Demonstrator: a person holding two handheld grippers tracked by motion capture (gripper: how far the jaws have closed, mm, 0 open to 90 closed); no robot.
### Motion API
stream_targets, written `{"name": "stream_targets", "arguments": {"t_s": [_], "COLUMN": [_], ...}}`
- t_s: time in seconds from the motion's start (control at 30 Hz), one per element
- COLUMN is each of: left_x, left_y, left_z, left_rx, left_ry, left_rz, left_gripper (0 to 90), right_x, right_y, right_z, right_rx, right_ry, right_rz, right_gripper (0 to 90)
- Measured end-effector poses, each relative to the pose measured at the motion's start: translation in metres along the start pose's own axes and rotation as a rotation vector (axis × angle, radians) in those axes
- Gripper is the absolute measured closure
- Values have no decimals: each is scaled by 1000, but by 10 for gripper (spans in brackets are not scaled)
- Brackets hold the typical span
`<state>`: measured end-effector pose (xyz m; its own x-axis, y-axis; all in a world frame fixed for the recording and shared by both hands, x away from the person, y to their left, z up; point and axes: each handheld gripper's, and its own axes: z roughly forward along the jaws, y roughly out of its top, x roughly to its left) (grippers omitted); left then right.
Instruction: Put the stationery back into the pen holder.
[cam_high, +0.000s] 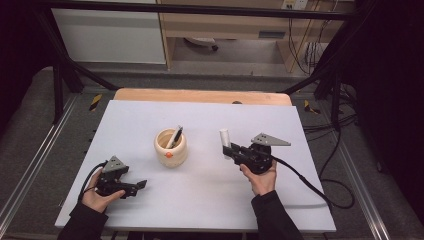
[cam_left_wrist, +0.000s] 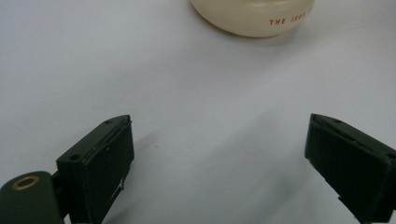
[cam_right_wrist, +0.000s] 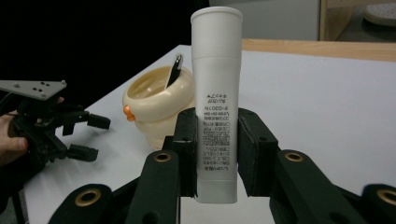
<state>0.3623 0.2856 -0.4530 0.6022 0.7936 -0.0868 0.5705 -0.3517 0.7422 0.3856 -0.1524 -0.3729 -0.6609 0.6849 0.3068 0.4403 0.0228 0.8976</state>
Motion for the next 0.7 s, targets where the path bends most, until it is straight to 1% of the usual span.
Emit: {"name": "stream_targets", "arguments": {"t_s": [0.37, 0.53, 0.6, 0.7], "left_x": [0, 1, 1, 1], "left_y": [0, -1, -1, -1], "left_z": [0, -1, -1, -1], "left_rx": [0, -1, -1, -2], "left_ry": [-3, -3, -4, -4], "left_rz": [1, 0, 0, -1], "left_gripper": [81, 81, 80, 80], "right_x": [20, 29, 32, 37], "right_y": [4, 7, 9, 11], "right_z": [30, 44, 50, 58], "right_rx": [-43, -60, -64, -50], "right_ry": [10, 20, 24, 33], "right_rz": [-26, -28, -21, -25], "right_gripper": [715, 715, 715, 715]}}
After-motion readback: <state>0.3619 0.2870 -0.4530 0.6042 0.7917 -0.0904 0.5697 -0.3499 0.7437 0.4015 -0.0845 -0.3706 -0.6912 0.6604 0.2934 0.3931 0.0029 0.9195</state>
